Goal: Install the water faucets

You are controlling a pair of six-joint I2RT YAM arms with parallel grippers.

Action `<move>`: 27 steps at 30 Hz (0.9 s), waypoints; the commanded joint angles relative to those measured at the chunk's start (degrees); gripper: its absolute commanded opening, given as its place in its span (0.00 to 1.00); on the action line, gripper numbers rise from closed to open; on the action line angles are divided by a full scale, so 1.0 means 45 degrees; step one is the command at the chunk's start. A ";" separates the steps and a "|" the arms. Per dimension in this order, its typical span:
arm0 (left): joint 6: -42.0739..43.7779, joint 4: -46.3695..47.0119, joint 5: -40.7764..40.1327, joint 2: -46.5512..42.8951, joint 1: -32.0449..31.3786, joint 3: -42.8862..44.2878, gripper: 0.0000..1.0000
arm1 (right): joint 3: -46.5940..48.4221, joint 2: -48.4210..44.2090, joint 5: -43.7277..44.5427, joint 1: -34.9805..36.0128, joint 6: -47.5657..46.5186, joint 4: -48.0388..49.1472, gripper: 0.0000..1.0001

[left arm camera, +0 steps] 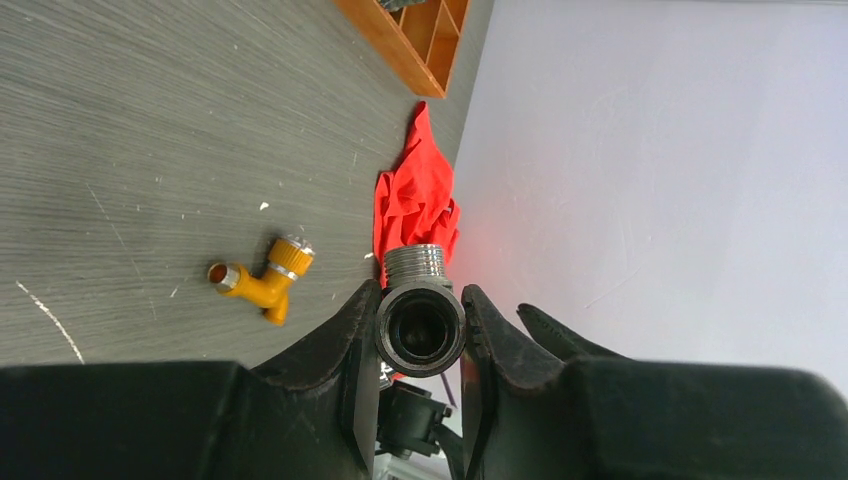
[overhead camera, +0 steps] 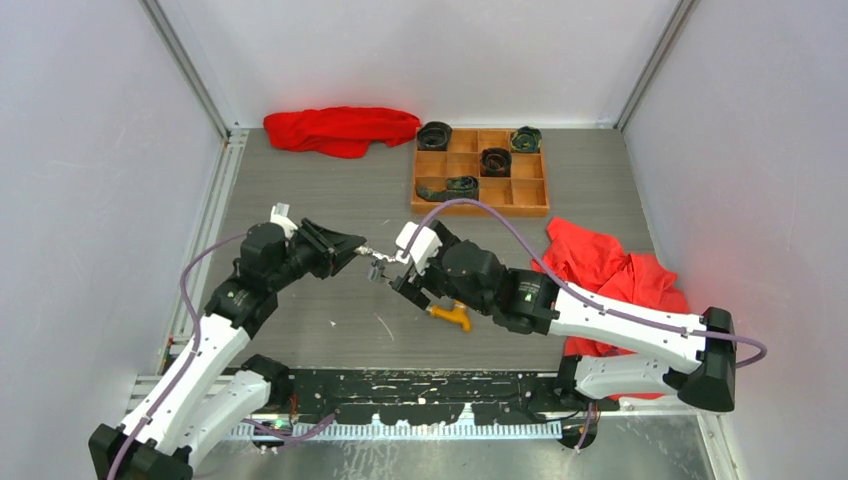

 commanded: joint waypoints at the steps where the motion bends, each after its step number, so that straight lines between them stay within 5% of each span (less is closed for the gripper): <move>1: -0.0217 -0.0205 -0.0653 -0.0416 -0.0035 0.0396 0.00 | 0.0609 0.0295 0.2950 0.0959 -0.1370 0.0547 0.90; 11: -0.0334 -0.0191 -0.0445 -0.0082 -0.0033 0.0472 0.00 | 0.1087 0.2756 0.6767 0.2913 -0.3296 0.1276 1.00; 18: -0.0470 0.0271 -0.0240 0.0104 -0.0033 0.0266 0.00 | 0.0903 0.4915 0.9488 0.3943 -0.6268 0.3946 1.00; 27: -0.0243 0.0324 -0.0152 0.0007 -0.0033 0.0350 0.00 | 0.0394 0.5737 0.9245 0.3943 -0.6465 0.4826 1.00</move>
